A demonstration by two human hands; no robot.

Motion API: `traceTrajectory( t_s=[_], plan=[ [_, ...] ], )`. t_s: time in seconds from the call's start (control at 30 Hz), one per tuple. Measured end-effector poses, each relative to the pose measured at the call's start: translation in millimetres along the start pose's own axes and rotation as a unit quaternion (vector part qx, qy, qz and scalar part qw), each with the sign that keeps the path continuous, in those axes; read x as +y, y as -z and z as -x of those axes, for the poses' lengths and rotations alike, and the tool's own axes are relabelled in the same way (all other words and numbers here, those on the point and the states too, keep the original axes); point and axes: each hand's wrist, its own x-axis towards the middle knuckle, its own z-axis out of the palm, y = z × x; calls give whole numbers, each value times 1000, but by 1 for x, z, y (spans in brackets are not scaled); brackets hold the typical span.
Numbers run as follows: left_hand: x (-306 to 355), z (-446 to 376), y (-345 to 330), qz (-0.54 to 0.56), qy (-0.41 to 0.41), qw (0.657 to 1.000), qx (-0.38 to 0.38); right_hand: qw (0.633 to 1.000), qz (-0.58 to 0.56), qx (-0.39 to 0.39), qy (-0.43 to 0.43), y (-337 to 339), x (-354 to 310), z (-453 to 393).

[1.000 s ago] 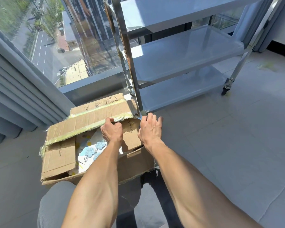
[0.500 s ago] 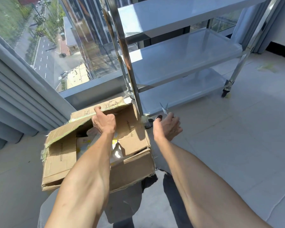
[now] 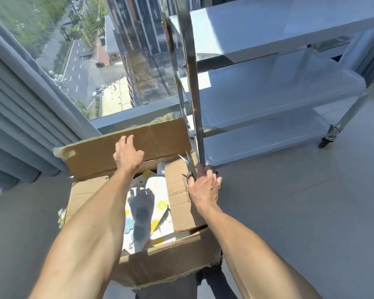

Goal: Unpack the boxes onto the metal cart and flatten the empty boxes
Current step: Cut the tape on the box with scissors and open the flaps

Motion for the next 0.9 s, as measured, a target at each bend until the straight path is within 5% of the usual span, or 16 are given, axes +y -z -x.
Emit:
traceTrajectory(
  t_s=[0.17,0.27,0.43,0.6,0.73,0.9],
  plan=[
    [-22,-24,-33,-36,39,995,-90,994,16,35,102,-26,-17,-25],
    [-36,-37,-55,-40,77,982,-171,996,-12,45,77,-44,-27,-46],
    [-44,-46,-75,-132,28,984,-114,994,-30,101,38,-73,-34,-63],
    [-52,-63,-70,-98,36,979,-177,986,22,78,147,-83,-32,-64],
    [-53,-37,-73,-27,1,996,-79,985,-161,10,66,-72,-38,-60],
    [-40,26,-71,7,-37,999,31,987,-159,-12,3,-35,-32,-50]
  ],
)
